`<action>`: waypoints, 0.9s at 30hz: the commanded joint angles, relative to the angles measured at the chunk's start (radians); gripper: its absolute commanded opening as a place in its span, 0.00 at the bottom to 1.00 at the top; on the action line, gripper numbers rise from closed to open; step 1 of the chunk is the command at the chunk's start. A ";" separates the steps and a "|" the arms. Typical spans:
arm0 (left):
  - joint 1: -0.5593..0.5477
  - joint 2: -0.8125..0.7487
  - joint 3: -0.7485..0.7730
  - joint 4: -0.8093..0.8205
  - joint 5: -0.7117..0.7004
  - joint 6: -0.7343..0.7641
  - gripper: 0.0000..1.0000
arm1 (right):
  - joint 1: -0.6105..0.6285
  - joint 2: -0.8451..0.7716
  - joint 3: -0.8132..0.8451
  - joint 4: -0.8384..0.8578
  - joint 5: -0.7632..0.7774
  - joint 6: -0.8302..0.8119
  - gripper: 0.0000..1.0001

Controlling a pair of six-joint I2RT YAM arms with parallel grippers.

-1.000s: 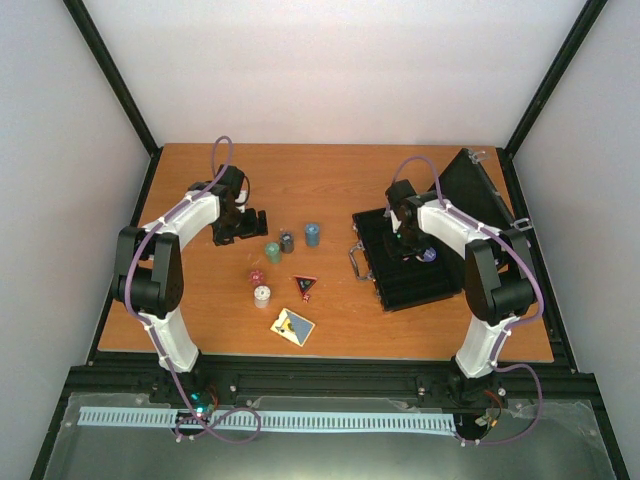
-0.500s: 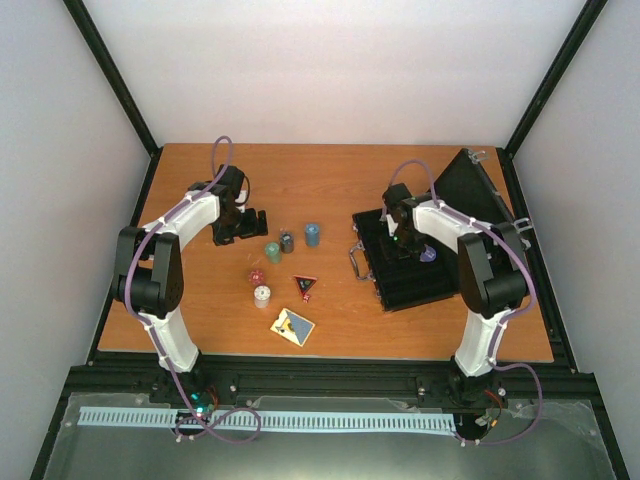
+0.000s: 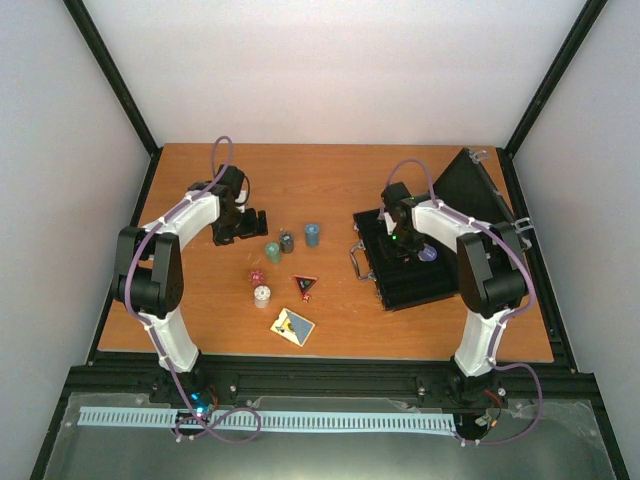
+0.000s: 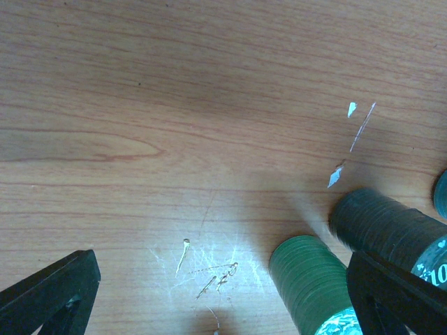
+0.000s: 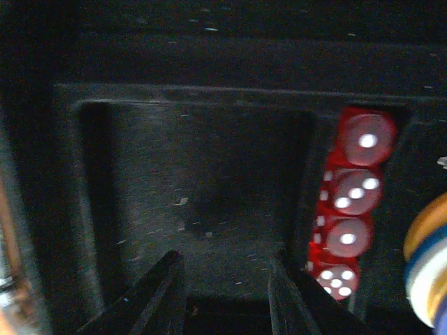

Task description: Pack up texas hold em set

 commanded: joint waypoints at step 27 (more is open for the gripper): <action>0.007 -0.072 0.060 -0.037 -0.026 -0.019 1.00 | 0.435 0.094 0.370 -0.116 -0.125 -0.008 0.54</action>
